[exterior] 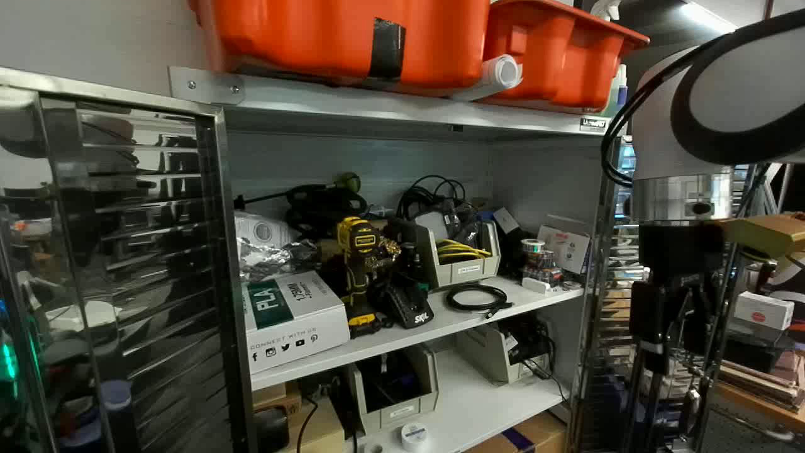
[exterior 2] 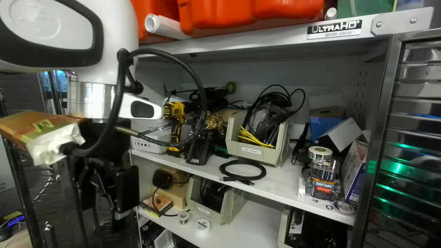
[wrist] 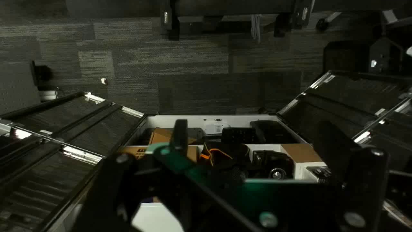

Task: Pick up the black cable and put it in the object.

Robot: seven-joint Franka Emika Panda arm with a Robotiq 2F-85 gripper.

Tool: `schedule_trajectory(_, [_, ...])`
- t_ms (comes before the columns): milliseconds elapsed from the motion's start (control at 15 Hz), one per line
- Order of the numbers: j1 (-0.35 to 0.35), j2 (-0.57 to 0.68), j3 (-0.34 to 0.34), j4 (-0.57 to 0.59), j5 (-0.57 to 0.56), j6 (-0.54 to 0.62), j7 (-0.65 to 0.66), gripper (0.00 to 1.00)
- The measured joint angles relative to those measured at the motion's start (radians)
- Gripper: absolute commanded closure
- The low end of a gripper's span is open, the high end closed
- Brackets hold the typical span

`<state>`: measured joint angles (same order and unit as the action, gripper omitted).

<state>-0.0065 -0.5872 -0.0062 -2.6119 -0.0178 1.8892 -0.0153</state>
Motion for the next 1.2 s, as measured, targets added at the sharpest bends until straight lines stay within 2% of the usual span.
schedule_trajectory(1000, [0.0, 0.0, 0.0, 0.009, -0.001, 0.0, 0.0, 0.0])
schedule_trajectory(1200, [-0.004, 0.035, 0.0, 0.016, -0.01, 0.026, 0.0, 0.0])
